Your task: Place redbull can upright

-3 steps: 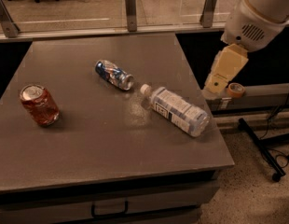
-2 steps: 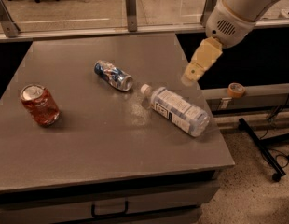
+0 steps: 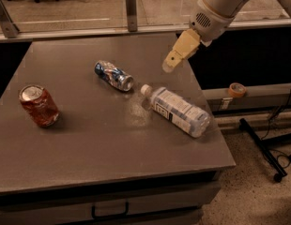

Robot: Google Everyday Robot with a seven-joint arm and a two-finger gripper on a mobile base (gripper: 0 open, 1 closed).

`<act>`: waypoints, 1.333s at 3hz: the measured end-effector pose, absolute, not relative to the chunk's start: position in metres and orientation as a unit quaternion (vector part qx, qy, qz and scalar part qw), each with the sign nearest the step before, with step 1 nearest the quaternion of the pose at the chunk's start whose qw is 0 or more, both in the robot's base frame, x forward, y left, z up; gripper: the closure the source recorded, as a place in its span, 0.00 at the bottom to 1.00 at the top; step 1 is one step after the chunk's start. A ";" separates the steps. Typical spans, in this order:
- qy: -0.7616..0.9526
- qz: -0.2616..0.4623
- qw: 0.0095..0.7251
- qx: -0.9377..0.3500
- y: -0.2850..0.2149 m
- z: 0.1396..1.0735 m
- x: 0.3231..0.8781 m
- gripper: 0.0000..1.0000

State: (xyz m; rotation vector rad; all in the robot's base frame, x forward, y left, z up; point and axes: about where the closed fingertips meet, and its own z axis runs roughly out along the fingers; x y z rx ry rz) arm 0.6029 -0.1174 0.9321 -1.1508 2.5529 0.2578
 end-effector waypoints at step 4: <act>0.891 0.031 0.126 -0.435 -0.007 0.916 0.593 0.00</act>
Offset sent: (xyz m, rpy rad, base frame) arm -0.0199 0.0659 -0.0008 -0.1566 -0.0357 0.0674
